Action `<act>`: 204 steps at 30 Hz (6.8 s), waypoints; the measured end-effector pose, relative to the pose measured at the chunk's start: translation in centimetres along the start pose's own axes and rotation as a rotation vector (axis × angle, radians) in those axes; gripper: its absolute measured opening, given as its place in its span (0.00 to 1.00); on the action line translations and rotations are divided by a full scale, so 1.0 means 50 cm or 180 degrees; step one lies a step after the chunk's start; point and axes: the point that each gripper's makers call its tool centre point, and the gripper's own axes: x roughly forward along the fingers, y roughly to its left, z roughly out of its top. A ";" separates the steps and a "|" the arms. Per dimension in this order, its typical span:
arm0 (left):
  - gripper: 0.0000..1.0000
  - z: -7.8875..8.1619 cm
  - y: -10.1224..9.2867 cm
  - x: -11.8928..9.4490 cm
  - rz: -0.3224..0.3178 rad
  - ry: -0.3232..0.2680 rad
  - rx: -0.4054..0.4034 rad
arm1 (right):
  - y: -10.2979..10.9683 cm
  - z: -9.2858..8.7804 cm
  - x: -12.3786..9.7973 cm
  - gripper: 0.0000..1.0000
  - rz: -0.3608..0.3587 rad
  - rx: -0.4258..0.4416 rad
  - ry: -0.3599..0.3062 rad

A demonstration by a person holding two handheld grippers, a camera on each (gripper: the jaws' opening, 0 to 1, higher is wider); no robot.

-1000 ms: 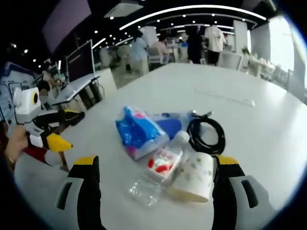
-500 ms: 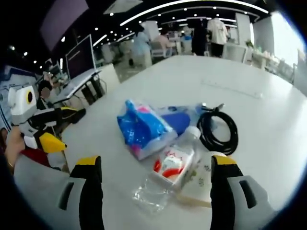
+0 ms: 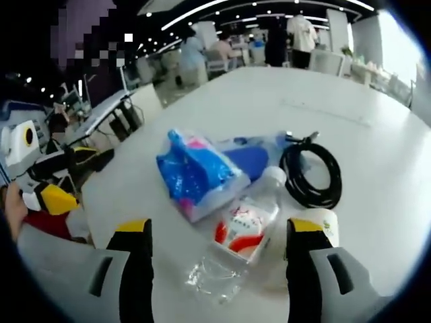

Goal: Arrange the tabletop items into an orderly group along one side of the table until the central work area is clear of visible clutter.

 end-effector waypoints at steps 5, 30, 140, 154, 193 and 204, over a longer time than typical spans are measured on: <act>0.95 0.000 -0.004 0.001 -0.0019 0.0007 0.0020 | -0.005 -0.007 0.011 0.75 -0.0109 0.0012 0.0066; 0.95 0.001 -0.013 0.003 -0.0078 0.0002 0.0014 | -0.045 -0.071 0.031 0.47 -0.0791 0.0465 0.0617; 0.42 0.112 -0.227 0.015 -0.1846 -0.0135 -0.0609 | 0.203 0.113 -0.139 0.40 0.0375 -0.1019 -0.1123; 0.40 0.116 -0.231 0.021 -0.1893 -0.0061 -0.0720 | 0.192 0.115 -0.137 0.40 0.0213 -0.1316 -0.1154; 0.33 0.124 -0.264 0.022 -0.1889 -0.0186 0.1179 | 0.154 0.102 -0.127 0.39 0.0086 -0.1205 -0.1039; 0.32 0.111 -0.263 0.005 -0.2426 -0.0189 0.1576 | 0.178 0.090 -0.130 0.41 0.0456 -0.1336 -0.1032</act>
